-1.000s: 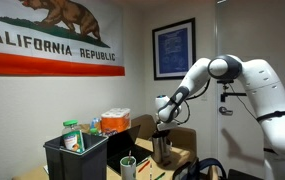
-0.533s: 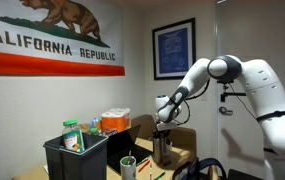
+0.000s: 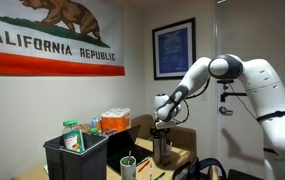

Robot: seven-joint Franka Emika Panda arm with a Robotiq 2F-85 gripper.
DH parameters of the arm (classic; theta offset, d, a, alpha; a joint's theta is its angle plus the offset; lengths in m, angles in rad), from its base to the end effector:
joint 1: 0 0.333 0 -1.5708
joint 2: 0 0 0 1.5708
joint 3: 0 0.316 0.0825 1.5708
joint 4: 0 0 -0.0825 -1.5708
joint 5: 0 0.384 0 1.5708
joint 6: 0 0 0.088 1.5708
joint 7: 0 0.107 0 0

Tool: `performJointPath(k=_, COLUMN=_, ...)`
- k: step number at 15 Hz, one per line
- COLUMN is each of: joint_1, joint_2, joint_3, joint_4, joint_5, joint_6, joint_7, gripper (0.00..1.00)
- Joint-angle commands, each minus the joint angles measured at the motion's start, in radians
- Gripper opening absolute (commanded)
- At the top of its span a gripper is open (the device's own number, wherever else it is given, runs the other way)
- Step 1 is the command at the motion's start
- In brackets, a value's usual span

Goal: Move the silver cup to the left of the empty paper towel

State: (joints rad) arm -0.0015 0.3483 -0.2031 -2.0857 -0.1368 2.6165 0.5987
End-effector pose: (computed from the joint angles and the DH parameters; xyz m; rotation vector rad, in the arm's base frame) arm 0.5926 -0.1163 0.2782 2.8480 -0.9959 0.3197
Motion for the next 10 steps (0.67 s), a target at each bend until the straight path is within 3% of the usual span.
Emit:
performJointPath(k=1, joint_1=0.041, joint_2=-0.067, joint_3=-0.022, joint_4=-0.004, joint_5=-0.027, joint_6=-0.050, joint_7=0.030, gripper=1.00)
performJointPath(k=6, joint_1=0.085, joint_2=-0.184, joint_3=-0.014, joint_4=0.004, joint_5=-0.136, joint_6=-0.138, joint_7=0.100, gripper=1.00)
performJointPath(k=10, joint_1=0.087, joint_2=-0.295, joint_3=0.070, joint_4=0.016, joint_5=-0.150, joint_6=-0.254, joint_7=0.073, gripper=1.00)
